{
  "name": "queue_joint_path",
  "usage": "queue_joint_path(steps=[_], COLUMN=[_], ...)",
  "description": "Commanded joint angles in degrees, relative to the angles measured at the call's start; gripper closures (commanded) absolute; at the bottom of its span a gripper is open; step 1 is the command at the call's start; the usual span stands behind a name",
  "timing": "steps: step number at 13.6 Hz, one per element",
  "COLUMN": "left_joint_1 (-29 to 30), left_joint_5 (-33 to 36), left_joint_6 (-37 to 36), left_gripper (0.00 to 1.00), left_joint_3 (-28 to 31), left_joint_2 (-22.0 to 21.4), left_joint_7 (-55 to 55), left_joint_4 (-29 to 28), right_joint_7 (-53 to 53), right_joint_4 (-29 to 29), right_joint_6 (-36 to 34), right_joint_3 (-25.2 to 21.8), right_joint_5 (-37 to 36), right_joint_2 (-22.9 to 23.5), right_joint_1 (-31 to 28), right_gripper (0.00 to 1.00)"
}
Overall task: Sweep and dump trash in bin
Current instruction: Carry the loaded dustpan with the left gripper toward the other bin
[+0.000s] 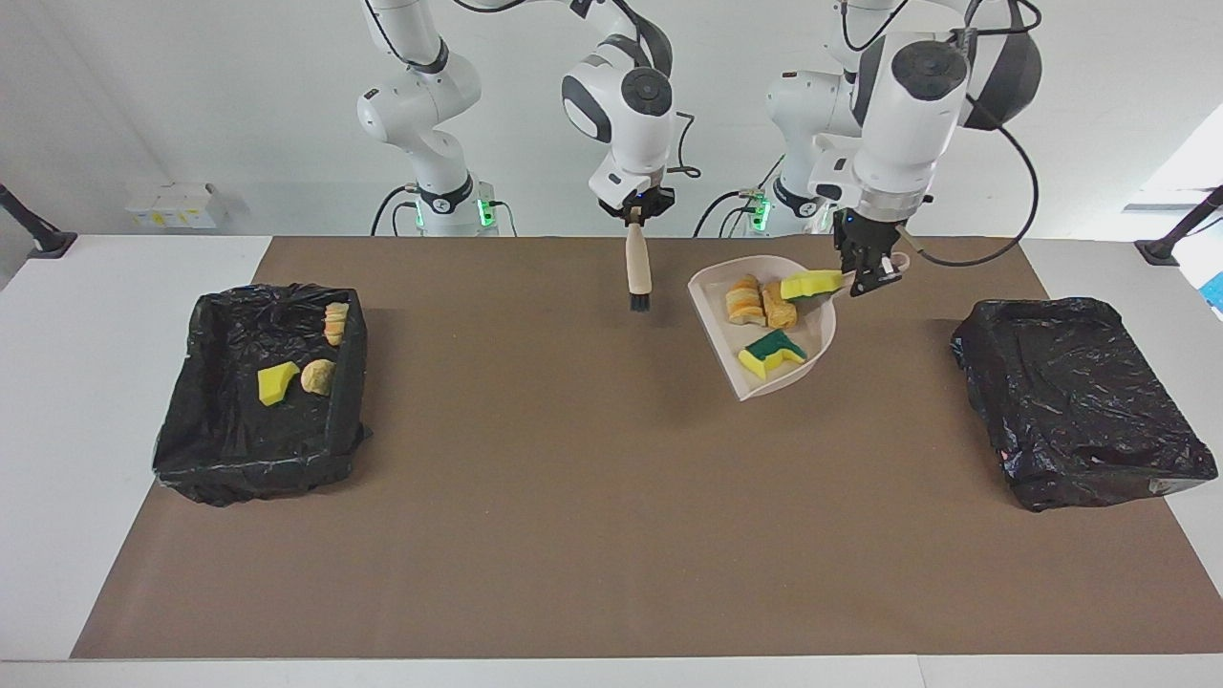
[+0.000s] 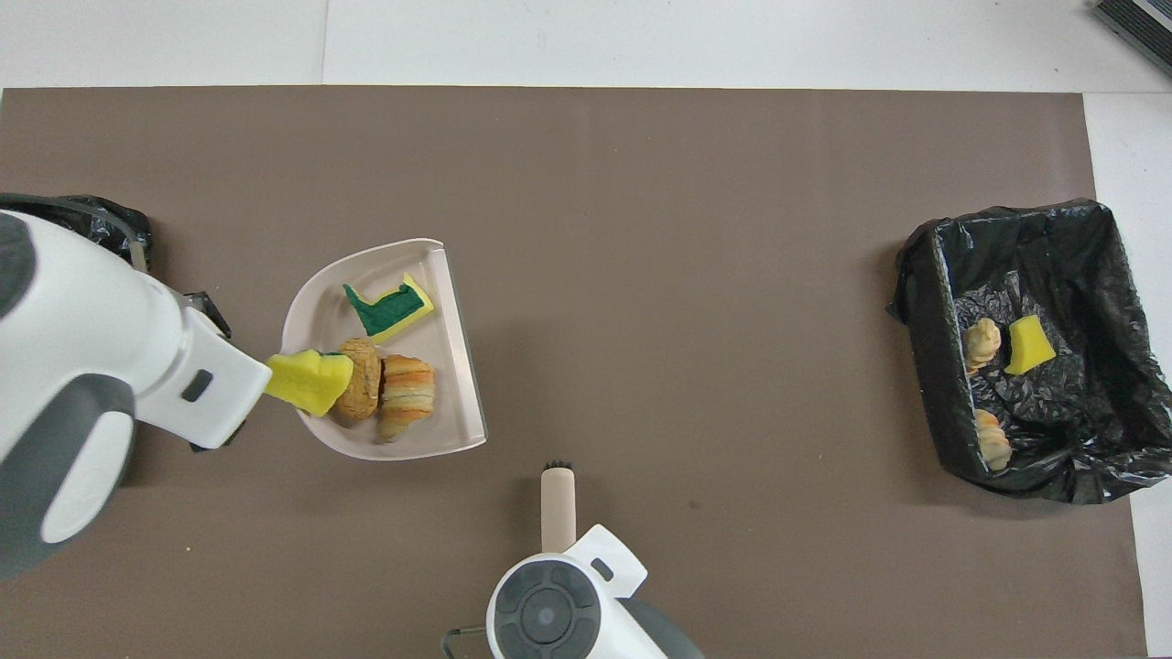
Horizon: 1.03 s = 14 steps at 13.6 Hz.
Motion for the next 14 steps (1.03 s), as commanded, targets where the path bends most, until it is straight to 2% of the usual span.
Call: queue_joint_path(steps=[1, 3, 6, 7, 8, 9, 10, 11, 14], left_joint_1=[7.5, 14.4, 21.4, 23.9, 26.5, 29.5, 33.1, 35.9, 39.7], left_joint_5=[-1.7, -1.8, -1.6, -1.9, -2.4, -4.3, -6.3, -7.0, -5.5], left_joint_6=[-5.8, -7.5, -6.3, -6.4, -6.6, -6.6, -6.8, -7.0, -5.6], left_gripper=[1.0, 1.0, 1.0, 1.0, 1.0, 1.0, 1.0, 1.0, 1.0], left_joint_3=[-0.2, 0.2, 1.0, 1.0, 1.1, 1.1, 1.4, 1.4, 1.8], left_joint_2=[-0.4, -0.5, 0.9, 1.8, 2.5, 3.4, 5.2, 7.0, 11.9], left_joint_7=[9.6, 17.4, 30.9, 32.5, 32.7, 32.7, 32.7, 32.8, 37.4], left_joint_4=[6.9, 11.7, 16.9, 19.2, 20.7, 22.1, 25.1, 28.2, 34.3], right_joint_7=[5.0, 5.0, 4.4, 4.2, 3.6, 3.4, 3.3, 3.3, 1.8], right_joint_4=[5.1, 7.6, 7.0, 6.6, 6.6, 6.6, 6.7, 7.1, 10.4], right_joint_6=[2.9, 2.0, 2.3, 3.1, 3.0, 2.5, 2.1, 1.7, -3.3], right_joint_3=[0.0, 0.0, 0.0, 0.0, 0.0, 0.0, 0.0, 0.0, -0.2], right_joint_5=[-1.6, -2.7, -3.6, -3.6, -3.5, -3.5, -3.5, -3.6, -4.3], right_joint_2=[7.0, 9.5, 10.2, 10.3, 10.3, 10.2, 10.3, 10.1, 9.5], right_joint_1=[2.8, 3.3, 3.0, 2.9, 2.9, 2.9, 2.7, 2.7, 2.2], right_gripper=[1.0, 1.0, 1.0, 1.0, 0.93, 0.79, 0.27, 0.0, 0.0])
